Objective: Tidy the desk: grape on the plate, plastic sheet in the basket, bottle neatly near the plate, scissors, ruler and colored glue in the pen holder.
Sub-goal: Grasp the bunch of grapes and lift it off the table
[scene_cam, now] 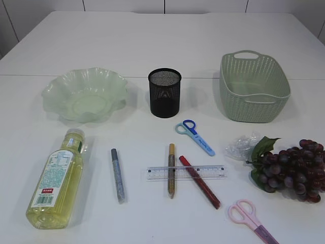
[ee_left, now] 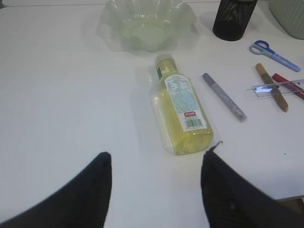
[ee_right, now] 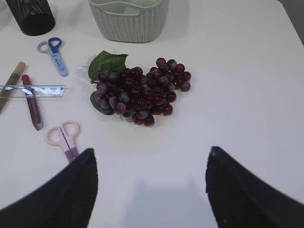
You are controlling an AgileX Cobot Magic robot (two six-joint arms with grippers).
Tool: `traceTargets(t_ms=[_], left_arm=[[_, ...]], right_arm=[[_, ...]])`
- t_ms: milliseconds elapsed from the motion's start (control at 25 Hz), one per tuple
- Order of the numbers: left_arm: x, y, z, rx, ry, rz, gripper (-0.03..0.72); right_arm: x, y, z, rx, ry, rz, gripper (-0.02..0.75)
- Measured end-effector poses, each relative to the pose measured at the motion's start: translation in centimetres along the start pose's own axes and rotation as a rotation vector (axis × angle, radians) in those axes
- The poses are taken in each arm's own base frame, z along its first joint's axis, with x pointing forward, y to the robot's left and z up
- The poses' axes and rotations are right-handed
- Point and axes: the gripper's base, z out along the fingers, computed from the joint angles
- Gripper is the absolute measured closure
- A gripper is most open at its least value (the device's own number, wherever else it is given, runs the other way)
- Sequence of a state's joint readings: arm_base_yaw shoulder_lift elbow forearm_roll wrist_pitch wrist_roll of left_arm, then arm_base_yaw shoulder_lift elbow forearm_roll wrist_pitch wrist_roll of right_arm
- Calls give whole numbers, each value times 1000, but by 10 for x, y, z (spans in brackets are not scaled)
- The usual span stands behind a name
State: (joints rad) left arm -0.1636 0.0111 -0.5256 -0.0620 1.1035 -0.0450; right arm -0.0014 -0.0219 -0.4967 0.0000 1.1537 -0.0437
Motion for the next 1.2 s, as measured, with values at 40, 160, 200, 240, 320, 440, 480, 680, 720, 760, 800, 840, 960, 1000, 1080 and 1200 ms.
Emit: traceTargets(t_ms=[40, 160, 200, 240, 320, 440, 480, 680, 720, 760, 800, 840, 960, 1000, 1080, 1200], left_arm=[[0, 0, 0, 0, 0, 0, 253], [0, 0, 0, 0, 0, 0, 253], [0, 0, 0, 0, 0, 0, 253], [0, 0, 0, 0, 0, 0, 253], [0, 0, 0, 0, 0, 0, 253], [0, 0, 0, 0, 0, 0, 253], [0, 0, 0, 0, 0, 0, 253], [0, -2, 0, 17, 1, -9, 253], [0, -2, 0, 23, 1, -11, 253], [0, -2, 0, 25, 1, -13, 253], [0, -2, 0, 25, 1, -13, 253], [0, -2, 0, 26, 1, -13, 253], [0, -2, 0, 26, 1, -15, 253], [0, -2, 0, 26, 1, -15, 253], [0, -2, 0, 26, 1, -15, 253], [0, -2, 0, 26, 1, -15, 253]], right_arm=[[0, 0, 0, 0, 0, 0, 186], [0, 0, 0, 0, 0, 0, 186], [0, 0, 0, 0, 0, 0, 186], [0, 0, 0, 0, 0, 0, 186], [0, 0, 0, 0, 0, 0, 186], [0, 0, 0, 0, 0, 0, 186], [0, 0, 0, 0, 0, 0, 186], [0, 0, 0, 0, 0, 0, 186], [0, 0, 0, 0, 0, 0, 186], [0, 0, 0, 0, 0, 0, 186], [0, 0, 0, 0, 0, 0, 186], [0, 0, 0, 0, 0, 0, 186], [0, 0, 0, 0, 0, 0, 186], [0, 0, 0, 0, 0, 0, 186], [0, 1, 0, -8, 0, 4, 186], [0, 2, 0, -27, -1, 12, 186]])
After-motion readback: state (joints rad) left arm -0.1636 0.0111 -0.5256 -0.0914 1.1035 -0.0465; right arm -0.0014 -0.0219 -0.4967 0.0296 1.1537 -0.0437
